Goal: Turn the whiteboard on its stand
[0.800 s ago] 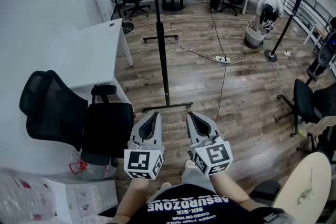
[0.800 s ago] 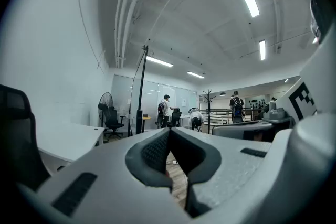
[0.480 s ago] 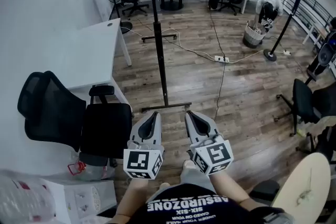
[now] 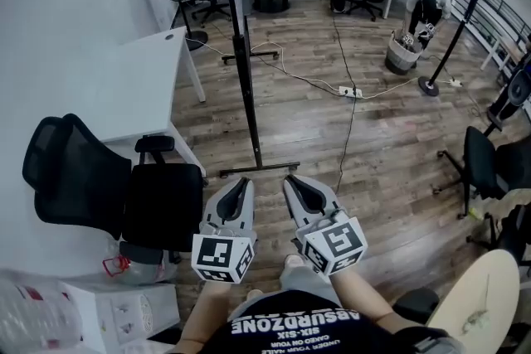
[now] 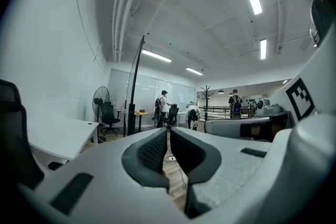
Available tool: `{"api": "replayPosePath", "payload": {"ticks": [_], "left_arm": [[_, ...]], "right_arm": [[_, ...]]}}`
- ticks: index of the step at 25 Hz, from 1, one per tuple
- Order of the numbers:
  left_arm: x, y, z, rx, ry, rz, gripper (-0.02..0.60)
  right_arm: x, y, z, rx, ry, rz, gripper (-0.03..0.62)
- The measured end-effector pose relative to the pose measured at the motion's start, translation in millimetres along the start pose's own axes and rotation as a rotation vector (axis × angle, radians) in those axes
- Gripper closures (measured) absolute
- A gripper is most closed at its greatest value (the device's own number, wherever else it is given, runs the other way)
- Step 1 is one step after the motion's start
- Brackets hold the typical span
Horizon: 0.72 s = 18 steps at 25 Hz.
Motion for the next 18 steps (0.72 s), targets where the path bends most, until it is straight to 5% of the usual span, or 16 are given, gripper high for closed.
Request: {"api": "replayPosePath", "payload": {"ticks": [6, 10, 18], "left_arm": [[6.9, -26.3, -2.1, 0.003, -0.003, -0.02, 0.572], [9.6, -43.1, -6.2, 0.024, 0.003, -0.03, 0.46], [4.1, -66.3, -10.9, 0.022, -0.008, -0.04, 0.388]], "right_arm": [[28.6, -8.5, -1.7, -0.016, -0.048, -0.076, 0.53], [44.0, -15.3, -6.5, -0.009, -0.068, -0.14, 0.475], [73.6, -32.0, -17.8, 0.005, -0.05, -0.203, 0.425]]}}
Point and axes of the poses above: the fingertips, and each gripper's own axes: y backward along the fingers, x to its right, z out of its underside, the point moved 1 cm from there along y, backward along the fingers, and after that the axes turned 6 degrees about -z, right-handed, at the moved point
